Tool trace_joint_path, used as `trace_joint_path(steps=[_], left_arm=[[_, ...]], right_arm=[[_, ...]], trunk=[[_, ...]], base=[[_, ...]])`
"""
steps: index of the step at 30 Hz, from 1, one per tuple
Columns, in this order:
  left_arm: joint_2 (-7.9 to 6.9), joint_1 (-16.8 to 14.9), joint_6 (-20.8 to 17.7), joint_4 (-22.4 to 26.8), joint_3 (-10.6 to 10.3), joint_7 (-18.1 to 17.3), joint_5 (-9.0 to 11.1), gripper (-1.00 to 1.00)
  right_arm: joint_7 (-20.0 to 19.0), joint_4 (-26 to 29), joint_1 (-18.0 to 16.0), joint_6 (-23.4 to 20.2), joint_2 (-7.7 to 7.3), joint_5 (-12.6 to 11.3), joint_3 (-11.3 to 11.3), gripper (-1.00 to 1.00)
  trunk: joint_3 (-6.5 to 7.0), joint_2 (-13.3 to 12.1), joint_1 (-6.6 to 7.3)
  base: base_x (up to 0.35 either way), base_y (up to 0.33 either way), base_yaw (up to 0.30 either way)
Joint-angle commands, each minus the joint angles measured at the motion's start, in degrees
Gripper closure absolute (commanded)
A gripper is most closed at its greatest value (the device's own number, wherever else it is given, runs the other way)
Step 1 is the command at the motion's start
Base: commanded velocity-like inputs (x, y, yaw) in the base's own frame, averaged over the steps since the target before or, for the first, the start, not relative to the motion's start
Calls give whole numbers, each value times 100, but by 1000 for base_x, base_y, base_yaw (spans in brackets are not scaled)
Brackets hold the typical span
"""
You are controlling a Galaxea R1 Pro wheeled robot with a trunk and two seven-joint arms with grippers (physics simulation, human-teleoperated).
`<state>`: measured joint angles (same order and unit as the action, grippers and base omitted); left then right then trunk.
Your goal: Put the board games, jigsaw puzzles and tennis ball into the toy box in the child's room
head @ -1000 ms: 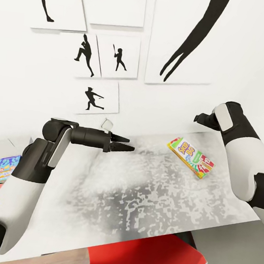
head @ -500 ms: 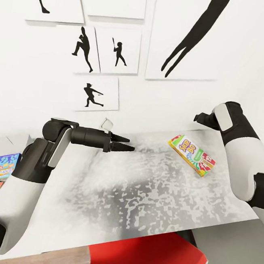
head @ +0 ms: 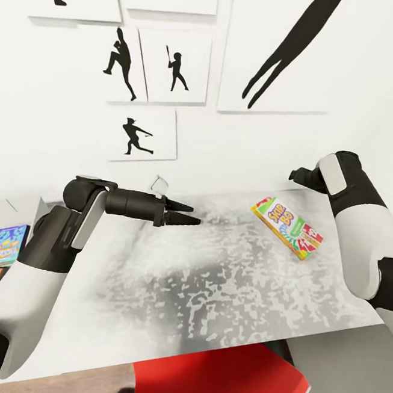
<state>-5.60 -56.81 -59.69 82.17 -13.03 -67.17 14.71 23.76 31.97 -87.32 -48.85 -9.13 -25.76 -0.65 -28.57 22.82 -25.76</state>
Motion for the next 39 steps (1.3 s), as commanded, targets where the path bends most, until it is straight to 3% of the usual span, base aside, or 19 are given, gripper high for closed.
trace_joint_path(steps=[1,17,39], left_arm=[[-4,-6,-31,1,-6,-7,12,-100],[-2,-5,-31,7,-6,-7,15,-100],[-2,-6,-31,15,-6,-7,15,-100]], right_arm=[[49,8,-4,-12,0,-62,-4,-100],[49,60,-37,-19,-1,-87,3,-100],[49,63,-365,-39,0,-122,2,-100]], trunk=[[-18,10,-3],[-168,10,-3],[-375,10,-3]], base=[[0,0,0],[0,0,0],[0,0,0]])
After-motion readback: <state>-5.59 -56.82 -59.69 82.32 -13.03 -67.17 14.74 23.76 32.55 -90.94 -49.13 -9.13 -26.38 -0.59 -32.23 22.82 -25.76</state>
